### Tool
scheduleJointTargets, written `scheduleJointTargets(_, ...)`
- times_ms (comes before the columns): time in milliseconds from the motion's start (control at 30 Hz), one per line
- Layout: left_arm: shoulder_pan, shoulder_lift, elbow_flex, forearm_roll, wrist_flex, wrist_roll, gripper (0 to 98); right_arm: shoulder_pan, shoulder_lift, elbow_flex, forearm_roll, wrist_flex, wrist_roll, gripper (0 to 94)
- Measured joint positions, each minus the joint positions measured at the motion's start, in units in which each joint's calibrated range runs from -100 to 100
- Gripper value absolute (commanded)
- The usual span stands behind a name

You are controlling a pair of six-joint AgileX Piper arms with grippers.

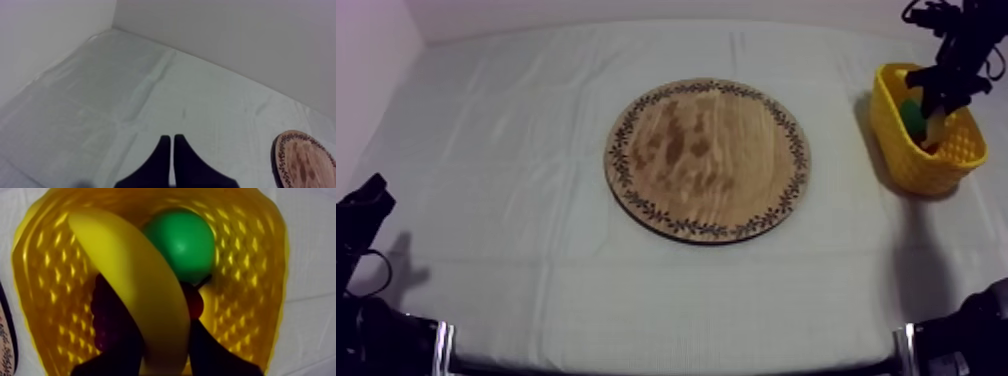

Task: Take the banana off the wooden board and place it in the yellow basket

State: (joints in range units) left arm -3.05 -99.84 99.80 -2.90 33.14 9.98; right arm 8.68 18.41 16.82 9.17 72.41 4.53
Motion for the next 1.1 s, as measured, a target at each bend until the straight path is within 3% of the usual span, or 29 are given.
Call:
scheduleJointTargets(233, 0.0, 0.0, 0.0, 0.00, 0.0, 0.0, 0.1, -0.4, 1.2, 0.6, 1.5, -0.8, -2.4, 64.5)
scheduleJointTargets(467, 0.0, 0.0, 0.0, 0.00, 0.0, 0.0, 0.1, -0.9, 1.0, 1.2, 1.7, -1.9, -4.0, 72.0)
scheduleJointTargets(833, 0.0, 0.0, 0.0, 0.00, 0.0, 0.0, 0.1, -0.1, -5.7, 1.8, 0.7, -1.5, -3.3, 68.1)
scheduleJointTargets(1100, 0.0, 0.0, 0.0, 0.00, 0.0, 0.0, 0.1, 0.8, -16.5, 6.8, -0.1, -6.5, -2.3, 55.1)
